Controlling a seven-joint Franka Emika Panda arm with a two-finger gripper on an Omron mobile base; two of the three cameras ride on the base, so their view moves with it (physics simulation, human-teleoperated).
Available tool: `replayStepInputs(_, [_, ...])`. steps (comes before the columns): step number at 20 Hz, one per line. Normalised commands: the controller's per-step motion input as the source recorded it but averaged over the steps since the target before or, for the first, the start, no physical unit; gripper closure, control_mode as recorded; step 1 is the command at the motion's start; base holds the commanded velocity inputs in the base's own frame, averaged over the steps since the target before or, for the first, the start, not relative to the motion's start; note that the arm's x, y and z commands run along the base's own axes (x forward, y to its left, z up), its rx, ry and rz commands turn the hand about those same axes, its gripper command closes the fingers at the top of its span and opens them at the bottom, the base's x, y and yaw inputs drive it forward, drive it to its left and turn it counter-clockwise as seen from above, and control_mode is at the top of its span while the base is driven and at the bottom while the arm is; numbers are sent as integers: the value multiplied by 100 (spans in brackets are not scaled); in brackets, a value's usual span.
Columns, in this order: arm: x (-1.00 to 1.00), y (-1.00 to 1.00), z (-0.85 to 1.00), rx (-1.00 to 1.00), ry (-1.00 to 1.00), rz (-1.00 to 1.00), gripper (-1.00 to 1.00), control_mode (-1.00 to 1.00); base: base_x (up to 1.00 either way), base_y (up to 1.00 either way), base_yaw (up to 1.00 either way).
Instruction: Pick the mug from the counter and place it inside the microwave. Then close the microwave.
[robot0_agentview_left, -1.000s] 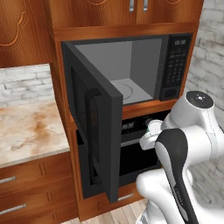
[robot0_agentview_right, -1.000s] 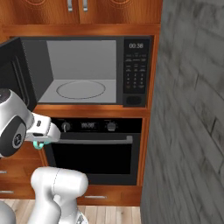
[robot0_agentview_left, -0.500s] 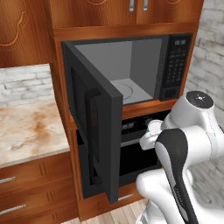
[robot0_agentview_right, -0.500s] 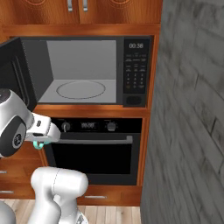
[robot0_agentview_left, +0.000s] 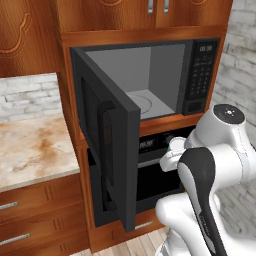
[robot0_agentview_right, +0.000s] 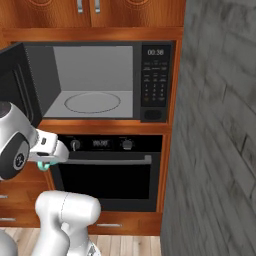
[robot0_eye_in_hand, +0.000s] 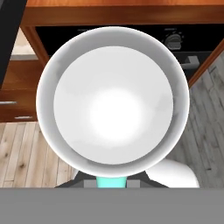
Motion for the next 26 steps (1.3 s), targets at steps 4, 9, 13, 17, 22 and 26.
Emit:
replayStepInputs(4, [-8,0,11,-2,-10,0,100,-100,0,0,0])
replayStepInputs(9, [-15,-26,15,0,-6,0,100,-100,0,0,0])
replayStepInputs(13, [0,-17,0,0,0,-1,100,-100,0,0,0])
replayStepInputs(17, [11,2,-2,0,0,0,100,-100,0,0,0])
replayStepInputs(22, [3,6,3,0,-1,2,100,-100,0,0,0])
replayStepInputs(26, [0,0,10,5,-3,8,100,-100,0,0,0])
